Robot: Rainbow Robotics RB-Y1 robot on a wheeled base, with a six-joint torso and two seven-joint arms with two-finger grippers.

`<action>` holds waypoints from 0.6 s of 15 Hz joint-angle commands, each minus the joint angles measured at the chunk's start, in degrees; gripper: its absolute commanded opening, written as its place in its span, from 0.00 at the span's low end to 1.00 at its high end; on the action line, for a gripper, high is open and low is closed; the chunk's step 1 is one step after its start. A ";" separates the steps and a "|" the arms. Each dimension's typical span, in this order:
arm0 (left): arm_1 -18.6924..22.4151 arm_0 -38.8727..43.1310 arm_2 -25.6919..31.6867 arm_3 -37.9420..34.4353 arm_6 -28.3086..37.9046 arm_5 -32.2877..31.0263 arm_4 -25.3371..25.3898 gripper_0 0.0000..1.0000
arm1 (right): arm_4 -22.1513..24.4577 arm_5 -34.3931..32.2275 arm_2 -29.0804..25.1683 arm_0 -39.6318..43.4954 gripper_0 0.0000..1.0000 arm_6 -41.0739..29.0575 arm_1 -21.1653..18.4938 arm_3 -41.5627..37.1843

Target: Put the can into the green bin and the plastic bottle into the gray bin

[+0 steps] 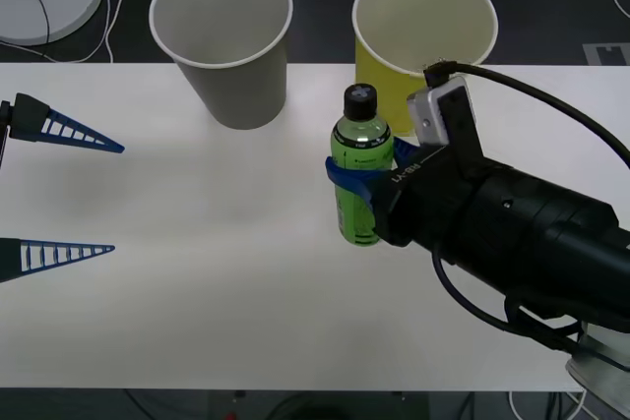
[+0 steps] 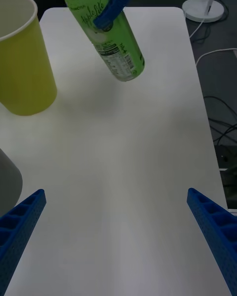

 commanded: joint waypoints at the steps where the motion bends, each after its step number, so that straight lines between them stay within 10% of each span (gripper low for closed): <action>1: 0.00 0.00 0.00 0.00 0.00 0.00 0.00 1.00 | -1.79 0.81 0.00 -2.78 0.00 0.02 1.46 0.01; 9: 0.00 0.00 0.00 0.00 0.00 0.00 0.00 1.00 | -7.33 7.58 0.00 -13.33 0.00 0.02 6.12 0.01</action>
